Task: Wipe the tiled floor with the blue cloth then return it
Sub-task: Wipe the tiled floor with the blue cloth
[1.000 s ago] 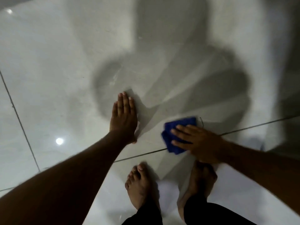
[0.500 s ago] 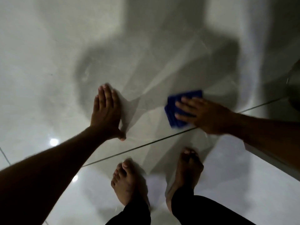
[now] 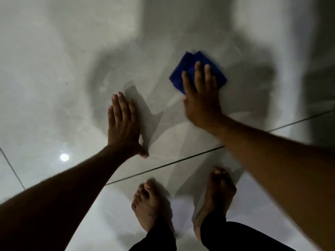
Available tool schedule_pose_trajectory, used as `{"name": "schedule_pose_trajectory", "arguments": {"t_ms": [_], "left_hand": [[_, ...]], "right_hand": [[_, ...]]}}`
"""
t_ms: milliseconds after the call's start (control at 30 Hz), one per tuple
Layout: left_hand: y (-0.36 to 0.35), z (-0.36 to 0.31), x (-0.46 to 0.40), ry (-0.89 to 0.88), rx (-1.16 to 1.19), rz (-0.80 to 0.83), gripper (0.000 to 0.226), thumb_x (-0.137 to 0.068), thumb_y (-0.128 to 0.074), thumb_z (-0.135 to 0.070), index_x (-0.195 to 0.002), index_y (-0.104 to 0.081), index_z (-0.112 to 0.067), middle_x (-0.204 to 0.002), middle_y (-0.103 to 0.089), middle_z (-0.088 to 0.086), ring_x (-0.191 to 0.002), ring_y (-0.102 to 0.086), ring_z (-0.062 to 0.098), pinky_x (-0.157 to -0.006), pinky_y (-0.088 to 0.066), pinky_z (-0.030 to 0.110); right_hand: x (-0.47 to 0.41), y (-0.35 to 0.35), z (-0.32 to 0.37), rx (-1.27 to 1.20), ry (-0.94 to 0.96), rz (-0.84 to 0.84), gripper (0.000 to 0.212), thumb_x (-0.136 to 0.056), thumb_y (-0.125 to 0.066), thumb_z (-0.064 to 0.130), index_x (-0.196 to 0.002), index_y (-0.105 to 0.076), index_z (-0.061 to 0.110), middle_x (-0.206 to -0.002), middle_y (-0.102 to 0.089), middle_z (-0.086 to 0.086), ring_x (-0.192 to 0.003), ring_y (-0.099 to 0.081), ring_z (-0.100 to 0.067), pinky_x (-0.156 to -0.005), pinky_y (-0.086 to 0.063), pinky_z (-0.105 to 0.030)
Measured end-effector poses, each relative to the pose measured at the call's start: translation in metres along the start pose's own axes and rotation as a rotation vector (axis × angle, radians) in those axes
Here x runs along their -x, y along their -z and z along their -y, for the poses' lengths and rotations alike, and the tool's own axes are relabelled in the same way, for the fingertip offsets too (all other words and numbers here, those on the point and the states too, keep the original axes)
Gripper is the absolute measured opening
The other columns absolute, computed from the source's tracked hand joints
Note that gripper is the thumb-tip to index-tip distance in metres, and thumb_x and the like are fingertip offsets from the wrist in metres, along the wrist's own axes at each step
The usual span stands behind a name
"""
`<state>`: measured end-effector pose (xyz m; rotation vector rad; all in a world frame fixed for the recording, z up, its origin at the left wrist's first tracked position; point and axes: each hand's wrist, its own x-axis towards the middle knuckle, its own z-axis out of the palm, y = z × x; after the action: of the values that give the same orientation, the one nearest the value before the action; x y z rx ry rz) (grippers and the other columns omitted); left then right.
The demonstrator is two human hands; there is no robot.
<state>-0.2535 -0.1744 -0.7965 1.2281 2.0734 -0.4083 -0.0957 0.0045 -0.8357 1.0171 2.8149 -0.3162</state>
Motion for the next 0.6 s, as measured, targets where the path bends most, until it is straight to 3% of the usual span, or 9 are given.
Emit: {"name": "schedule_pose_trajectory", "arguments": {"t_ms": [67, 167, 233, 300, 367, 433, 500, 533, 600], "left_hand": [[-0.006, 0.008, 0.006, 0.075, 0.059, -0.067, 0.189, -0.012, -0.082, -0.077, -0.146, 0.025, 0.001, -0.152, 0.033, 0.029, -0.138, 0.038, 0.041, -0.115, 0.018, 0.05], [-0.018, 0.032, 0.021, 0.145, 0.094, -0.133, 0.186, -0.014, -0.069, -0.09, -0.146, 0.025, 0.002, -0.156, 0.02, 0.034, -0.143, 0.03, 0.041, -0.119, 0.008, 0.053], [-0.023, 0.048, 0.033, 0.162, 0.076, -0.096, 0.185, -0.015, -0.067, -0.092, -0.146, 0.024, 0.001, -0.158, 0.019, 0.031, -0.145, 0.026, 0.04, -0.12, 0.003, 0.053], [-0.023, 0.055, 0.038, 0.14, 0.037, -0.03, 0.183, -0.018, -0.067, -0.092, -0.148, 0.022, 0.002, -0.158, 0.021, 0.028, -0.146, 0.025, 0.039, -0.121, 0.001, 0.053], [-0.019, 0.051, 0.033, 0.085, -0.006, 0.013, 0.181, -0.02, -0.071, -0.088, -0.148, 0.02, 0.002, -0.159, 0.02, 0.028, -0.147, 0.023, 0.039, -0.121, 0.003, 0.053], [-0.016, 0.046, 0.026, 0.044, -0.032, 0.015, 0.181, -0.02, -0.076, -0.083, -0.148, 0.018, 0.003, -0.158, 0.019, 0.031, -0.147, 0.021, 0.042, -0.121, 0.005, 0.053], [-0.015, 0.041, 0.024, 0.024, -0.02, 0.017, 0.181, -0.02, -0.079, -0.08, -0.148, 0.019, 0.003, -0.158, 0.019, 0.032, -0.146, 0.021, 0.043, -0.121, 0.005, 0.053], [-0.015, 0.042, 0.025, 0.028, -0.011, 0.017, 0.181, -0.02, -0.08, -0.08, -0.148, 0.019, 0.002, -0.158, 0.02, 0.031, -0.147, 0.022, 0.042, -0.121, 0.005, 0.053], [-0.018, 0.047, 0.026, 0.04, 0.004, 0.017, 0.181, -0.02, -0.08, -0.08, -0.148, 0.021, 0.0, -0.158, 0.022, 0.028, -0.147, 0.024, 0.039, -0.121, 0.006, 0.051]], "right_hand": [[-0.024, -0.005, 0.066, -0.102, 0.052, -0.011, 0.065, -0.088, -0.047, 0.031, -0.15, -0.03, 0.016, -0.158, -0.019, -0.025, -0.144, -0.013, -0.049, -0.115, -0.013, -0.06], [0.009, -0.023, 0.106, -0.048, 0.42, 0.089, 0.068, -0.086, -0.051, 0.029, -0.15, -0.028, 0.02, -0.16, -0.016, -0.019, -0.147, -0.009, -0.042, -0.118, -0.008, -0.056], [0.079, -0.027, 0.084, 0.001, 0.617, 0.219, 0.072, -0.084, -0.05, 0.023, -0.151, -0.024, 0.021, -0.162, -0.012, -0.016, -0.148, -0.005, -0.039, -0.12, -0.006, -0.054], [0.138, -0.021, 0.026, 0.023, 0.727, 0.258, 0.075, -0.083, -0.052, 0.02, -0.152, -0.023, 0.022, -0.16, -0.017, -0.014, -0.147, -0.015, -0.038, -0.119, -0.013, -0.054], [0.15, -0.009, -0.048, 0.111, 0.608, 0.211, 0.078, -0.082, -0.05, 0.02, -0.152, -0.017, 0.02, -0.157, -0.023, -0.018, -0.142, -0.029, -0.042, -0.114, -0.022, -0.055], [0.117, 0.002, -0.08, 0.121, 0.197, 0.188, 0.08, -0.087, -0.049, 0.022, -0.153, -0.004, 0.016, -0.157, -0.017, -0.028, -0.141, -0.023, -0.05, -0.11, -0.022, -0.06], [0.06, 0.007, -0.047, 0.018, -0.295, 0.079, 0.071, -0.091, -0.042, 0.029, -0.153, -0.012, 0.011, -0.156, -0.012, -0.033, -0.142, -0.012, -0.054, -0.112, -0.016, -0.064], [0.032, 0.006, -0.015, -0.05, -0.415, 0.023, 0.067, -0.091, -0.039, 0.032, -0.152, -0.02, 0.009, -0.156, -0.014, -0.033, -0.142, -0.011, -0.055, -0.113, -0.013, -0.064], [-0.009, -0.003, 0.059, -0.125, -0.32, -0.013, 0.065, -0.09, -0.04, 0.034, -0.149, -0.029, 0.01, -0.155, -0.018, -0.031, -0.142, -0.013, -0.053, -0.114, -0.012, -0.062]]}}
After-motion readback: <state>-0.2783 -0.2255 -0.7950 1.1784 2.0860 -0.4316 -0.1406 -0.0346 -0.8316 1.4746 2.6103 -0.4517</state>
